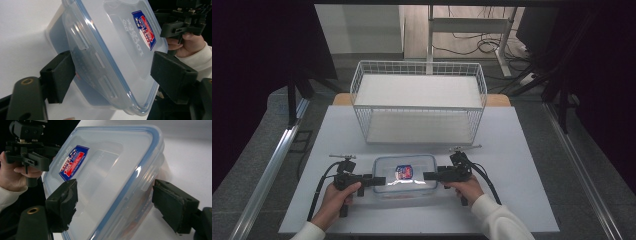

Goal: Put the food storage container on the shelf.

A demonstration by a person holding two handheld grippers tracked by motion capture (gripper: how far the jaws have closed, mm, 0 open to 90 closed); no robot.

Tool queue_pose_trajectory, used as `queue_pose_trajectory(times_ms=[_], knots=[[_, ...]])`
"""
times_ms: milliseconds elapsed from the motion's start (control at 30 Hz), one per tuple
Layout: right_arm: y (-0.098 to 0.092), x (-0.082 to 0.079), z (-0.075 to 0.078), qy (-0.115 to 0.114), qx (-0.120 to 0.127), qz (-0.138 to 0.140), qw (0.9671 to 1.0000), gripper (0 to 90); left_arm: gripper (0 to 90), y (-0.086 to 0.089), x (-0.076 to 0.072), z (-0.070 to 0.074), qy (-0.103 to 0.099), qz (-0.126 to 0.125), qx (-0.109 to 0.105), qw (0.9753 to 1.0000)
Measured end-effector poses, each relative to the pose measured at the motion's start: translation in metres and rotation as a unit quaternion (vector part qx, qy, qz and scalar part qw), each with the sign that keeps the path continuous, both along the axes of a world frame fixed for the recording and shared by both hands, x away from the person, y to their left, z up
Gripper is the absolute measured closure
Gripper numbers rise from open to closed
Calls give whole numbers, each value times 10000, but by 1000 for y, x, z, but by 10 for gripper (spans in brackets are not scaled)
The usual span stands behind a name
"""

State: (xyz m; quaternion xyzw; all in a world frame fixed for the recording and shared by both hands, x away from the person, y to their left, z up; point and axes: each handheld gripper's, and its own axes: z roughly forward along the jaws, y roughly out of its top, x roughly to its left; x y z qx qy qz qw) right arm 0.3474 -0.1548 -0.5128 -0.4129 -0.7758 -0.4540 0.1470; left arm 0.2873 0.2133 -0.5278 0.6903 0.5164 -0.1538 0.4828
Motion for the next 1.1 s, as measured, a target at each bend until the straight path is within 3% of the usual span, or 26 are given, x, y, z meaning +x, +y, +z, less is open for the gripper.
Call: queue_pose_trajectory(times_ms=[167, 267, 400, 600, 867, 1100], knots=[[-5, 0, 4, 178, 17, -102, 9998, 317, 298, 2, -1, 1, 35, 106, 26, 9999], [-8, -1, 7, 307, 67, -197, 9993, 383, 354, 4, -3, 1, 54, 191, -77, 9998], [-11, -4, 10, 328, 123, -248, 9991, 427, 390, 6, -7, 5, -6, 224, -85, 9997], [-15, -19, 19, 174, 146, -362, 9991, 500, 452, 5, -20, 13, -156, 296, -21, 9994], [-15, -29, 23, 49, 123, -423, 9990, 510, 467, 2, -30, 20, -282, 331, 98, 9990], [-18, -30, 27, 28, 165, -471, 9987, 515, 477, 0, -30, 25, -391, 318, 125, 9987]])
